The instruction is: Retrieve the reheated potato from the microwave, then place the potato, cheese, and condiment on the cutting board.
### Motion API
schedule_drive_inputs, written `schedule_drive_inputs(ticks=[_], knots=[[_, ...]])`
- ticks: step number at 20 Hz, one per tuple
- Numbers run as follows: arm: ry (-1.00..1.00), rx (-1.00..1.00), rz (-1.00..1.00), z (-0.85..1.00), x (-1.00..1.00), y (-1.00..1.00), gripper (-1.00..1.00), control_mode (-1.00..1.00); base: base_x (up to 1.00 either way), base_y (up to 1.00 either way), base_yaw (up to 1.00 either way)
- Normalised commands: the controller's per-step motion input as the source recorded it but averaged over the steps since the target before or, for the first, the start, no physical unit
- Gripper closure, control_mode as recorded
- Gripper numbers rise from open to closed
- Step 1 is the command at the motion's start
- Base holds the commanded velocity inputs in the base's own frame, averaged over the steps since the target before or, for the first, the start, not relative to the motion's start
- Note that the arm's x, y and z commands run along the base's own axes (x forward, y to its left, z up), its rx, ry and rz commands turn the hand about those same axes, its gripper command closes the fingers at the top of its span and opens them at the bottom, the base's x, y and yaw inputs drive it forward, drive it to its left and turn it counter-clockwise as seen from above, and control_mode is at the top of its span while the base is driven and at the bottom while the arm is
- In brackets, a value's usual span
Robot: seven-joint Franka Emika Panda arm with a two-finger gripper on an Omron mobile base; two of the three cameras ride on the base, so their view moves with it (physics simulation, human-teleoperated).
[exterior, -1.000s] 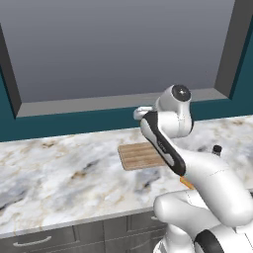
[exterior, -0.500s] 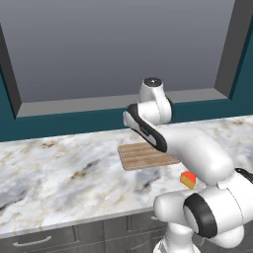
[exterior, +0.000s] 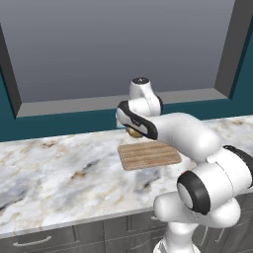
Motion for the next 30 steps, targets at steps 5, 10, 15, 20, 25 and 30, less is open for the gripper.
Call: schedule_drive_inputs(ticks=[5, 10, 15, 20, 25, 30], knots=[[-0.06, 0.02, -0.04, -0.49, 0.17, 0.11, 1.00, -1.00, 0.00, 0.00, 0.00], [0.00, 0.04, -0.05, -0.46, 0.20, 0.04, 1.00, -1.00, 0.00, 0.00, 0.00], [0.00, 0.05, 0.00, -0.43, 0.22, 0.00, 1.00, -1.00, 0.00, 0.00, 0.00], [-0.02, 0.02, 0.00, -0.39, 0.20, 0.00, 1.00, -1.00, 0.00, 0.00, 0.00], [-0.04, 0.00, -0.02, -0.29, 0.02, -0.05, 1.00, -1.00, 0.00, 0.00, 0.00], [-0.01, 0.00, -0.05, -0.24, 0.00, -0.08, 1.00, -1.00, 0.00, 0.00, 0.00]])
